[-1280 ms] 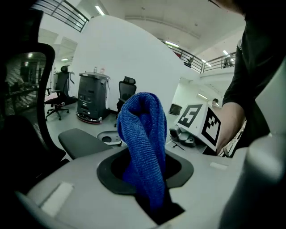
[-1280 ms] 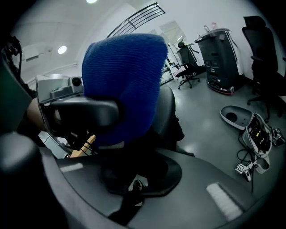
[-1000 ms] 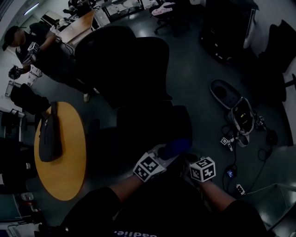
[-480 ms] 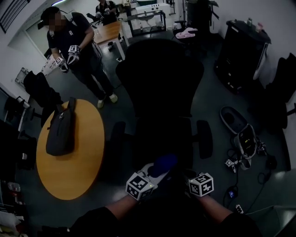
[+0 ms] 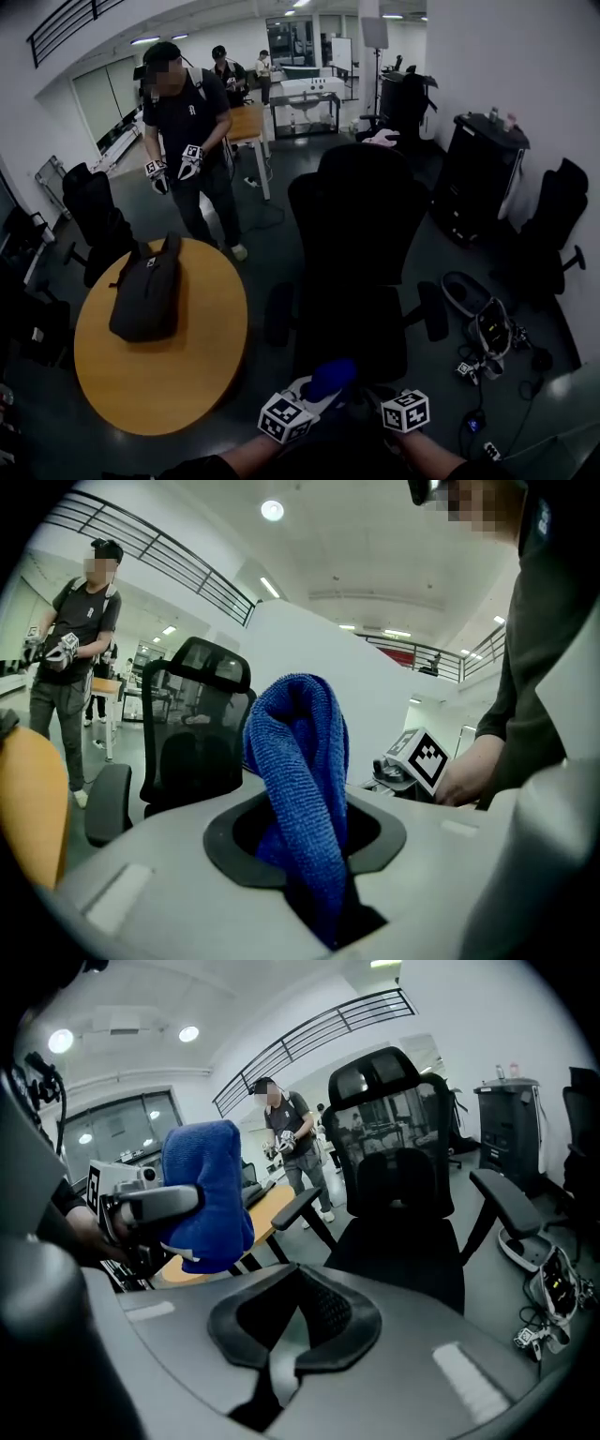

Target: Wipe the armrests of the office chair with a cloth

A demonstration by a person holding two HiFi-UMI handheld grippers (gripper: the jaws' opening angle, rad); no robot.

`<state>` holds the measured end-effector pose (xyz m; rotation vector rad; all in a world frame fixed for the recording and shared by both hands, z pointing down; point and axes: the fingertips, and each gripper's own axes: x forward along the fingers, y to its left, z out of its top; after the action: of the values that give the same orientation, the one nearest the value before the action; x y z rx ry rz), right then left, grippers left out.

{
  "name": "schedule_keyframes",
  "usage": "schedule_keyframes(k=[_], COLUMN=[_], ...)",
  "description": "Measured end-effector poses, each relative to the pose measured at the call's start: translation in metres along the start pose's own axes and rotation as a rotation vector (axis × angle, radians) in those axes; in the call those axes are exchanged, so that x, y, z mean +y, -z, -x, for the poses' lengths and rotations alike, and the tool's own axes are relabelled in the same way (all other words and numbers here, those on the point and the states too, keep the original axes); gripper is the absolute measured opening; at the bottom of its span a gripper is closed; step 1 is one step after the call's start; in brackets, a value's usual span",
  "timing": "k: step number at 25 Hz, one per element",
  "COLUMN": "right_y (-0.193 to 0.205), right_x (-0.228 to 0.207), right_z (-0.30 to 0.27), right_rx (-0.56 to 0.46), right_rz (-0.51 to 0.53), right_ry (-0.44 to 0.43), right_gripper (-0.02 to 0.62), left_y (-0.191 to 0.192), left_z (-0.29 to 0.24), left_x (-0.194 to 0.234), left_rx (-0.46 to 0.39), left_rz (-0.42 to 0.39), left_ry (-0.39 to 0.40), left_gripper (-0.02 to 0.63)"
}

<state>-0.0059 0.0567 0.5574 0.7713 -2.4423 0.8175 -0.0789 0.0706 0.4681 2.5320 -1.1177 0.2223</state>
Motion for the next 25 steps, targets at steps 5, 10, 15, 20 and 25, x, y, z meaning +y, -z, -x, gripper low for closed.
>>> schedule_keyframes(k=[5, 10, 15, 20, 25], right_y=[0.009, 0.013, 0.009, -0.003, -0.021], right_x=[0.045, 0.079, 0.086, 0.079, 0.078], right_z=[0.004, 0.014, 0.026, 0.055, 0.095], right_rx=[-0.008, -0.014, -0.043, -0.087, -0.166], right_rz=[0.025, 0.067, 0.091, 0.101, 0.14], right_ry=[0.018, 0.005, -0.006, -0.032, -0.071], right_gripper=[0.005, 0.005, 0.005, 0.005, 0.005], left_y=[0.01, 0.019, 0.011, 0.005, -0.017], left_z=[0.043, 0.075, 0.089, 0.082, 0.071], left_x=[-0.01, -0.008, -0.018, -0.043, -0.077], left_rx=[-0.043, -0.069, -0.098, -0.101, -0.129], left_rz=[-0.01, 0.006, 0.002, 0.032, 0.04], left_ry=[0.014, -0.009, -0.053, -0.061, -0.067], left_gripper=[0.129, 0.129, 0.129, 0.129, 0.129])
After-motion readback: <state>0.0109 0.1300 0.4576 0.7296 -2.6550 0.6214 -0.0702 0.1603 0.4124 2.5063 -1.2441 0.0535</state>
